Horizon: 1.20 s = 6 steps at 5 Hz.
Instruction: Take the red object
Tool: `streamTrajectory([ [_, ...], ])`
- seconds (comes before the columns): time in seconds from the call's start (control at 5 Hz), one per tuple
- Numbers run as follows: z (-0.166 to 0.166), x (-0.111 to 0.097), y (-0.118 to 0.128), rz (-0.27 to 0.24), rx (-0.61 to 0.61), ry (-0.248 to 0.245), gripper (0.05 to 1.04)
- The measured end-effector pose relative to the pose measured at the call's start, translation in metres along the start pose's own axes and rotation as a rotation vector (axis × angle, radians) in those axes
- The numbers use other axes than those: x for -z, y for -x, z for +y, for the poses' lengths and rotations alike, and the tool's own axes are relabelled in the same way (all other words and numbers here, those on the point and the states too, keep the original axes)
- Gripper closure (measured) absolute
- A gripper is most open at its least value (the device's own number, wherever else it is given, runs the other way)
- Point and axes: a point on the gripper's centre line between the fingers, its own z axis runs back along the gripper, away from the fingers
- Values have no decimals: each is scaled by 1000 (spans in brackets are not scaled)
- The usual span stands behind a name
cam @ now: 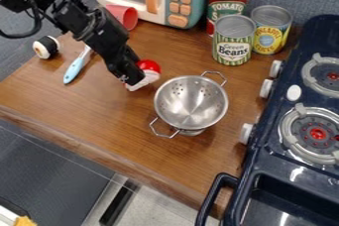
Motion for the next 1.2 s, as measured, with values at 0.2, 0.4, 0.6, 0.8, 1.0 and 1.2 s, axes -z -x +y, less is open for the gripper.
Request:
streamTrajectory([
  [0.2,0,-4,8,-15,-36,-13,548],
  [0.4,-3,-15,14,41,-50,-71,549],
  [0.6,-4,-46,8,82,-67,-198,553],
  [0.8,-7,-81,6,68,-157,-291,553],
  [1.0,-6,-97,10,316,-294,-470,553],
  [1.2,-14,-84,13,637,-422,-641,553],
])
